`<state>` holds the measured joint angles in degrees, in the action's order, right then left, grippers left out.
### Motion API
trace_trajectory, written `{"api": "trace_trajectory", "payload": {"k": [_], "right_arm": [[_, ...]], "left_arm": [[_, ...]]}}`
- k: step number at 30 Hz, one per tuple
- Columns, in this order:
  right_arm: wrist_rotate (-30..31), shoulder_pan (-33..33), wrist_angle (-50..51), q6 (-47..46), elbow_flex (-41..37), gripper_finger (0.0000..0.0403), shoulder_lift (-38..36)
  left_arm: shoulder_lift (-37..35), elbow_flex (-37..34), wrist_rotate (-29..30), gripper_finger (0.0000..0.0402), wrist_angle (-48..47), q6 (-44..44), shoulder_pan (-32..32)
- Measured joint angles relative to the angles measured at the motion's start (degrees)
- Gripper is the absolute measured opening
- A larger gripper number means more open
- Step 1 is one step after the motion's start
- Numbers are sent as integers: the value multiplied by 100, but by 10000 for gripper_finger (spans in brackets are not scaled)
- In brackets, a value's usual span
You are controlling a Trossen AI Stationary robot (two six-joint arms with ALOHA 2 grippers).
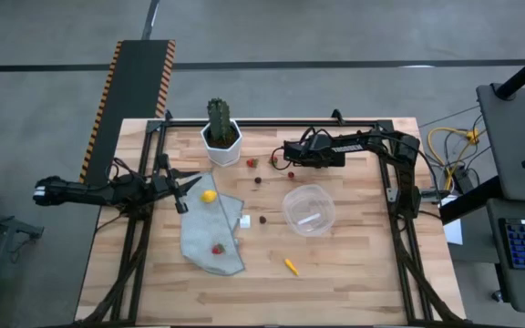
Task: Pick and placing Produce into tupperware
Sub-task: Put the top yellow lemon into the transparent container
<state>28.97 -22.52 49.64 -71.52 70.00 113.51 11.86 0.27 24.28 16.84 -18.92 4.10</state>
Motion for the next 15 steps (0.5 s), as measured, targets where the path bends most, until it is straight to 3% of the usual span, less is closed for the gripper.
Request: {"api": "trace_trajectory", "payload": {"k": [7,15], "right_arm": [[5,-72,-110,109,-7,231,-2],[55,-74,-145,228,-11,197,-2]], "left_arm": [[11,0,-1,57,-2,0,0],[13,0,-1,57,0,0,-2]]}}
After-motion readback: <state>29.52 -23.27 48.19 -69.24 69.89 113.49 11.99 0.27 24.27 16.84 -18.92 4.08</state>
